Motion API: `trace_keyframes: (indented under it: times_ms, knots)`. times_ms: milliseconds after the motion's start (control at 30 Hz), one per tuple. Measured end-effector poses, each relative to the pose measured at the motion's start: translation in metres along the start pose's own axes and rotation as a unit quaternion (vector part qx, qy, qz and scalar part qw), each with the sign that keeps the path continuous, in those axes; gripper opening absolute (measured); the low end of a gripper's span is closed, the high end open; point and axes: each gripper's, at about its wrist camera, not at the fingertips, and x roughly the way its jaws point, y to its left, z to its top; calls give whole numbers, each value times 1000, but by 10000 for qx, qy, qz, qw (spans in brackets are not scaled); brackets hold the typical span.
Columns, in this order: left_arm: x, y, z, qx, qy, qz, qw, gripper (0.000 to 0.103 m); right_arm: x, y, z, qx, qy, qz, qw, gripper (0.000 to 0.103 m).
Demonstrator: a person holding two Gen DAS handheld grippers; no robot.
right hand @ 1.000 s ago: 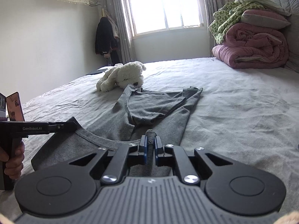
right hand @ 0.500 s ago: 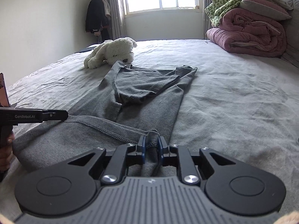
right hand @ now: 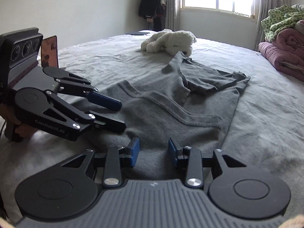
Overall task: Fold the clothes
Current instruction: 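Open both grippers and release the folded hem onto the shirt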
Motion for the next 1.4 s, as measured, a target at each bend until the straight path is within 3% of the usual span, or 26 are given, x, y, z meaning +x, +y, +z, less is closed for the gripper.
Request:
trace_keyframes:
  times_ms: [200, 233, 267, 367, 467, 567, 667, 767, 833, 867, 933, 1100, 1233, 1400]
  knots:
    - [-23, 29, -12, -151, 245, 445, 9986, 60, -22, -32, -11, 507, 58, -148, 9986, 26]
    - [-27, 33, -11, -285, 288, 464, 9981, 62, -24, -34, -11, 568, 80, -220, 9981, 36]
    - [-30, 38, -11, -464, 341, 438, 9974, 62, -27, -36, -12, 629, 101, -292, 9975, 40]
    - [-40, 52, -7, -1186, 610, 238, 9908, 60, -37, -53, -10, 1333, 188, -116, 9908, 39]
    - [-47, 66, -8, -1950, 906, -138, 9765, 60, -48, -72, -10, 2237, 330, 293, 9737, 40]
    - [-53, 82, -14, -2753, 1101, -568, 9533, 61, -55, -84, -13, 3052, 544, 779, 9475, 40]
    - [-52, 95, -26, -3600, 1236, -1016, 9192, 60, -53, -91, -21, 3821, 844, 1100, 9137, 41]
    - [-46, 107, -43, -4494, 1340, -1476, 8708, 60, -47, -96, -33, 4456, 1037, 1286, 8799, 41]
    - [-42, 110, -53, -4855, 1366, -1643, 8477, 60, -43, -96, -34, 4631, 1075, 1354, 8693, 41]
    - [-40, 110, -56, -4949, 1349, -1660, 8422, 60, -41, -95, -34, 4664, 1079, 1388, 8669, 41]
    - [-37, 108, -57, -5042, 1283, -1685, 8372, 60, -35, -92, -34, 4721, 1057, 1434, 8634, 40]
    - [-26, 96, -49, -4997, 1172, -1660, 8421, 60, -19, -93, -34, 4926, 931, 1574, 8508, 40]
    - [-17, 96, -45, -5066, 1117, -1711, 8376, 60, -11, -96, -33, 5053, 856, 1647, 8428, 39]
    - [-12, 95, -42, -5076, 1025, -1749, 8374, 60, -5, -96, -32, 5055, 797, 1681, 8426, 39]
